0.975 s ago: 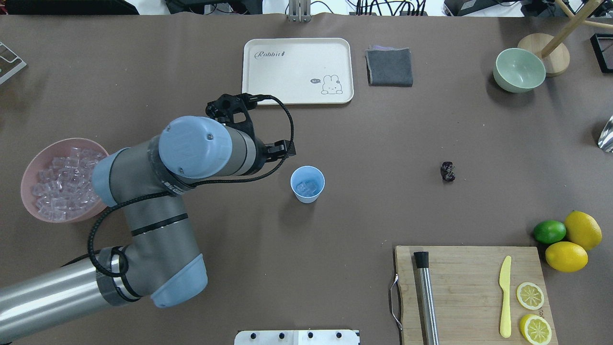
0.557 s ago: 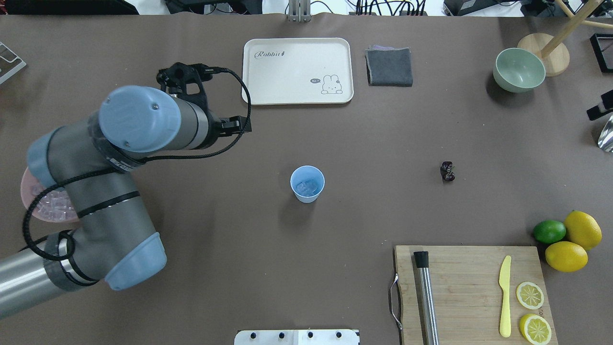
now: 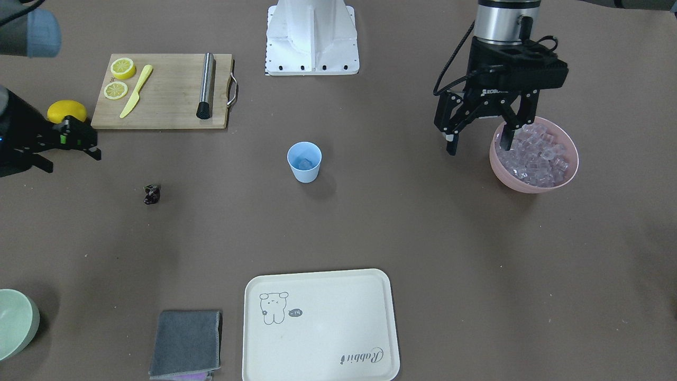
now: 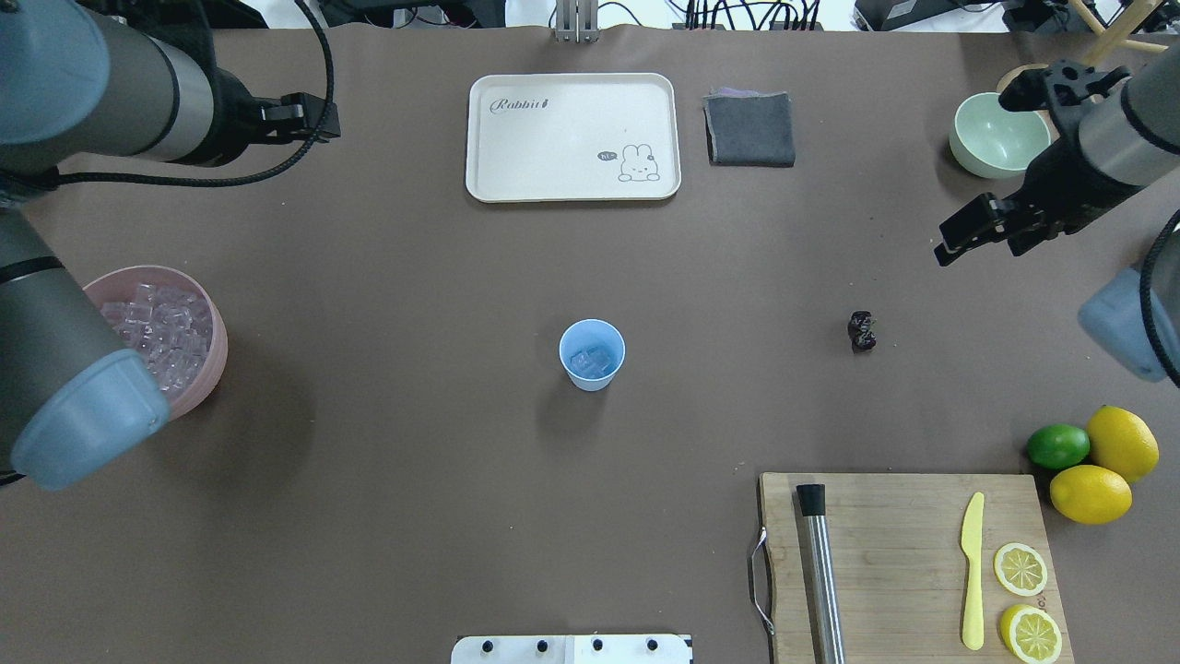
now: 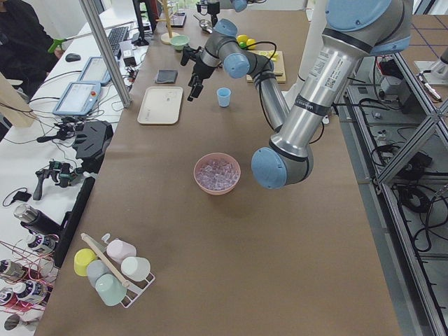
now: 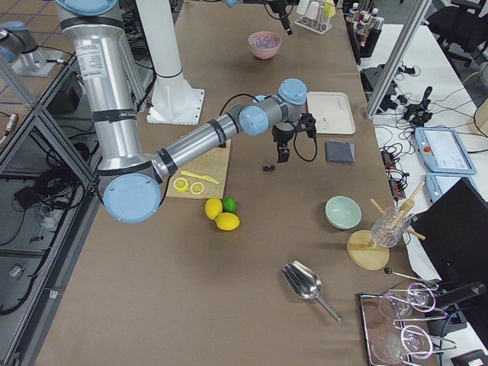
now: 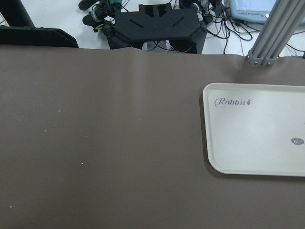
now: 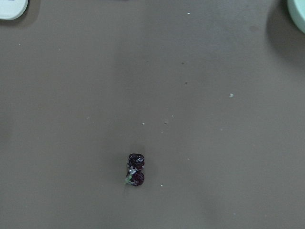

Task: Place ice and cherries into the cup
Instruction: 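Raise the left gripper away while the right gripper moves toward the cherries, then lower the right gripper onto the dark cherries and grasp them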

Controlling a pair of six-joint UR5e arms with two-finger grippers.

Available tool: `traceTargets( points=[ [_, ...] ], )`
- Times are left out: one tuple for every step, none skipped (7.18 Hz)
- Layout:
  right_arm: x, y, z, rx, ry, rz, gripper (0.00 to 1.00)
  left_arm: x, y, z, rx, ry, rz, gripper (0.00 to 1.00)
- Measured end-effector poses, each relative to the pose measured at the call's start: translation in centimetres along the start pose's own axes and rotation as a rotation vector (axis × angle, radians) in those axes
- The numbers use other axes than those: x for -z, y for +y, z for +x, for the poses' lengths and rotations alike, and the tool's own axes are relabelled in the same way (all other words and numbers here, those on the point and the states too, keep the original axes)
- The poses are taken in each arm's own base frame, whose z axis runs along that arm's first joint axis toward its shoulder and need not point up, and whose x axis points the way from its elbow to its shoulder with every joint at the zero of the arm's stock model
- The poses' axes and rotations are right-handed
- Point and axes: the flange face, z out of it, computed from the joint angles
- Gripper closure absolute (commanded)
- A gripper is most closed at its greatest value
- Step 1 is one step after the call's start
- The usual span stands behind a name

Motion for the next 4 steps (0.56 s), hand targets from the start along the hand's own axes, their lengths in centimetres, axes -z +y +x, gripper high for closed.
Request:
traceTargets(
  points=[
    [-2.6,0.3,-2.3,0.002,0.002,0.016,0.00,-0.5,-0.5,-1.5,0.012,-0.025,-0.002,0.02],
    [-5.1,0.8,-3.8,-0.009,0.016,0.036,0.00,-1.5,-0.7,-2.9,0.021,-0.057,-0.011,0.02],
    [-7.3,1.3,-4.5,-0.024,0.044,0.050,0.00,-2.7,-0.6,-3.8,0.023,-0.083,-0.033,0.02],
    [-9.0,1.5,-4.7,-0.030,0.078,0.058,0.00,-3.7,-0.5,-4.1,0.025,-0.091,-0.060,0.02]
  ],
)
